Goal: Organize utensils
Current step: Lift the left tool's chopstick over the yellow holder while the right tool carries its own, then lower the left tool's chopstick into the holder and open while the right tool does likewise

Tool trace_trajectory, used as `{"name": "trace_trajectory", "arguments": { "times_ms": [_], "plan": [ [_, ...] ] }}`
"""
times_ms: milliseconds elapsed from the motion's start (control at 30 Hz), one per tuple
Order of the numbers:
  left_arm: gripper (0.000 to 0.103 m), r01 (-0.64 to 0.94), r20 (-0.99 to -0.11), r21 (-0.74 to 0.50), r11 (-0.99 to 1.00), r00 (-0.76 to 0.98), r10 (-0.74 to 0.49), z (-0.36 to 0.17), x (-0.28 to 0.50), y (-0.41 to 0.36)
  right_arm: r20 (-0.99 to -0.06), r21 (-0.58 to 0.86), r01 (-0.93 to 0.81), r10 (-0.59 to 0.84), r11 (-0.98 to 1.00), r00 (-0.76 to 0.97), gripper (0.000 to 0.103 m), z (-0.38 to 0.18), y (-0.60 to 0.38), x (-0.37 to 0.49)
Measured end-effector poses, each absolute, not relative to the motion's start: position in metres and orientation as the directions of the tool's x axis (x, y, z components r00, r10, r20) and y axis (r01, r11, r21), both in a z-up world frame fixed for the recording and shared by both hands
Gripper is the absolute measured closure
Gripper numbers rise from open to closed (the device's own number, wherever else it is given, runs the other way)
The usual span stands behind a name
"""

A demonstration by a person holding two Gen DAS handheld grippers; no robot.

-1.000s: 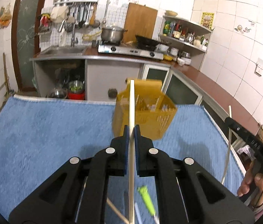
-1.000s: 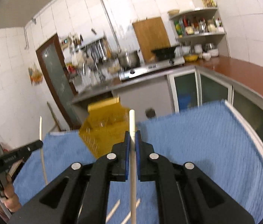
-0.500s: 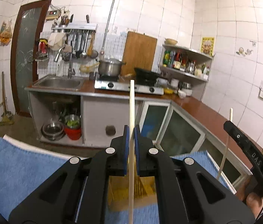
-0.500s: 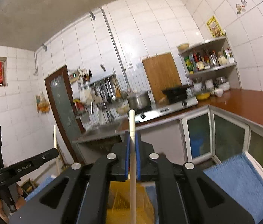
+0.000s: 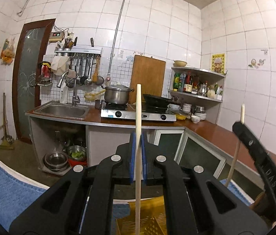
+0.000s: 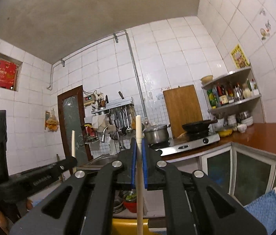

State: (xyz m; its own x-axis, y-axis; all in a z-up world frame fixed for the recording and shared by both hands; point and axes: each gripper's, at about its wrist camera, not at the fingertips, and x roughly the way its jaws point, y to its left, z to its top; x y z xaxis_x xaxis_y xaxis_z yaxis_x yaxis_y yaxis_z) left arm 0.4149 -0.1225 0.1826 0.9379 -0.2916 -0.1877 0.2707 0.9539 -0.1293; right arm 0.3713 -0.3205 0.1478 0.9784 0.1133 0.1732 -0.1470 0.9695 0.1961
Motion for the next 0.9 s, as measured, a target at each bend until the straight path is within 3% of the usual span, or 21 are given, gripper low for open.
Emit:
{"name": "trace_trajectory", "arguments": {
  "times_ms": [333, 633, 900],
  "plan": [
    [0.099, 0.265, -0.254, -0.136, 0.955, 0.922, -0.292, 0.137, 0.438, -0.118, 0.134, 0.157, -0.127, 0.106, 0.979, 0.985, 0.097, 0.118, -0.317, 0.389],
    [0.099, 0.251, -0.355, -0.121, 0.960, 0.892, -0.278, 0.109, 0.436, -0.111, 0.013, 0.197, -0.123, 0.123, 0.973, 0.992, 0.097, 0.091, -0.326, 0.396],
    [0.098, 0.215, -0.445, -0.034, 0.976, 0.871, -0.207, 0.092, 0.428, -0.116, -0.053, 0.167, -0.111, 0.122, 0.980, 0.991, 0.096, 0.089, -0.314, 0.385]
  ]
}}
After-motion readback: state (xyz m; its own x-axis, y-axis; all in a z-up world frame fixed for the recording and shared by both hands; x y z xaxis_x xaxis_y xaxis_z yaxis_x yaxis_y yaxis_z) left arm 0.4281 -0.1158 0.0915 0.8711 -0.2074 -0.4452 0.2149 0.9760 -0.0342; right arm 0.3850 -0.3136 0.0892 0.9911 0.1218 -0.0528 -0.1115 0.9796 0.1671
